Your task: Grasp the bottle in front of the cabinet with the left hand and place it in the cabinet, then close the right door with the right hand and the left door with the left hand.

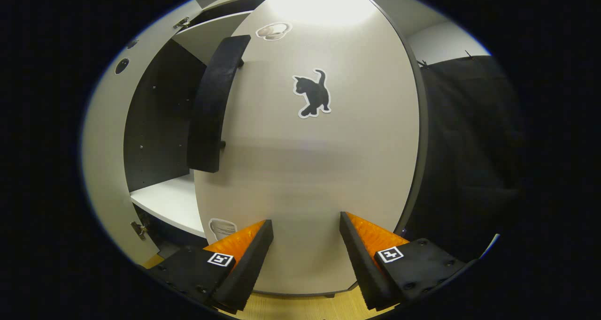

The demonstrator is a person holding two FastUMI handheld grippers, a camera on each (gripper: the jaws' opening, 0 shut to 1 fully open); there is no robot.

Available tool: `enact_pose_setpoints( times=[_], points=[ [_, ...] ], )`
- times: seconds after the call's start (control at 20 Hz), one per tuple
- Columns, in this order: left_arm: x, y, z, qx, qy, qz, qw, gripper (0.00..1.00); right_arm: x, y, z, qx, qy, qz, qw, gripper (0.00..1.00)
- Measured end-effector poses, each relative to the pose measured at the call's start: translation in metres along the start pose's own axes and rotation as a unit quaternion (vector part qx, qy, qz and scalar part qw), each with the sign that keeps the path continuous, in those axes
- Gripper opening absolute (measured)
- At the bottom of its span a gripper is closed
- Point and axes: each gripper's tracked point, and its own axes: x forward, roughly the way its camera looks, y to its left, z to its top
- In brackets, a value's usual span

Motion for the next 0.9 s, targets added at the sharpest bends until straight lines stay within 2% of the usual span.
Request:
enact_pose_setpoints(
  times=[0.25,0.4,0.6,0.9],
  points=[
    [0.038,-0.005,-0.004,0.007,0.005,-0.013,1.000,0.95,-0.040,-0.009,0.009,-0.018,-0.015,0.003,1.000,0.95],
    [0.048,-0.004,-0.001,0.036,0.000,-0.018,0.999,0.94,-0.069,-0.023,0.016,-0.035,-0.021,-0.001,0.999,0.95],
    [0.050,-0.013,-0.002,0.040,0.007,-0.053,0.998,0.94,-0.111,-0.046,0.030,-0.053,-0.031,-0.012,0.998,0.95],
    [0.050,-0.038,-0.004,0.043,0.014,-0.103,0.994,0.93,-0.153,-0.076,0.053,-0.025,-0.055,-0.025,0.998,0.95]
  ],
)
